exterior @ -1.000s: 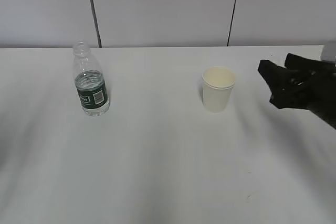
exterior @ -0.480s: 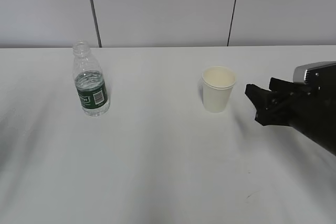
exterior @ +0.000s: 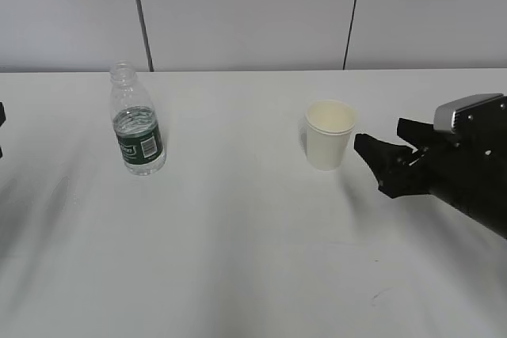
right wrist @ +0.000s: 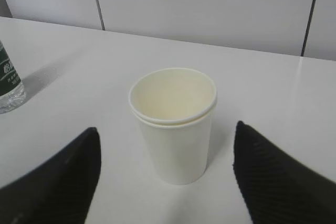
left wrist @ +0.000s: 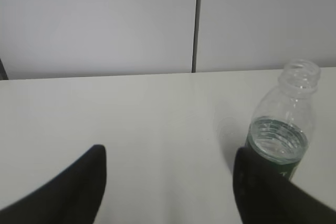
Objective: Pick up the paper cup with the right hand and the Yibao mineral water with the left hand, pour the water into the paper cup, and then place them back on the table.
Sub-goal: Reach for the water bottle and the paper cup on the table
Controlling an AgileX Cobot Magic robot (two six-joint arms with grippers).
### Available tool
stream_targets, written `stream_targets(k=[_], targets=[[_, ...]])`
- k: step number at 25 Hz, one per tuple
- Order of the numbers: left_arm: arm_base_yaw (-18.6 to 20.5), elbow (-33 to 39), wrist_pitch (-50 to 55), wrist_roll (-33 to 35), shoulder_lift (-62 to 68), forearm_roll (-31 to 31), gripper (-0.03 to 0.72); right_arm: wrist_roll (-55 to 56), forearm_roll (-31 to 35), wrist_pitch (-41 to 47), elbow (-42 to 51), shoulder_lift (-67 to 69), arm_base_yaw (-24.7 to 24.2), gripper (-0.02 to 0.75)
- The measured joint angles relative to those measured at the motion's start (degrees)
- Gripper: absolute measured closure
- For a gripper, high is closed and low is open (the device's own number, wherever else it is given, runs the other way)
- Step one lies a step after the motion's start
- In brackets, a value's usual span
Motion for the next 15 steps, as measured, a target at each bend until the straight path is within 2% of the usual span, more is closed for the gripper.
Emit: stream_targets(k=[2,4,15], targets=[[0.00,0.00,-1.08,0.00,1.44,0.25,0.220,0.00,0.00,-0.09,-0.23,0.00,0.00,0.093],[0.00,0.00,-2.30,0.00,2.44,0.73,0.220,0.00,0.00,-0.09,-0.66,0.08,0.00,0.075],[0.00,0.00,-9.63,0.00,4.46,5.08,0.220,0.58,-0.77,-0.23,-7.50,10.73,0.00,0.067]])
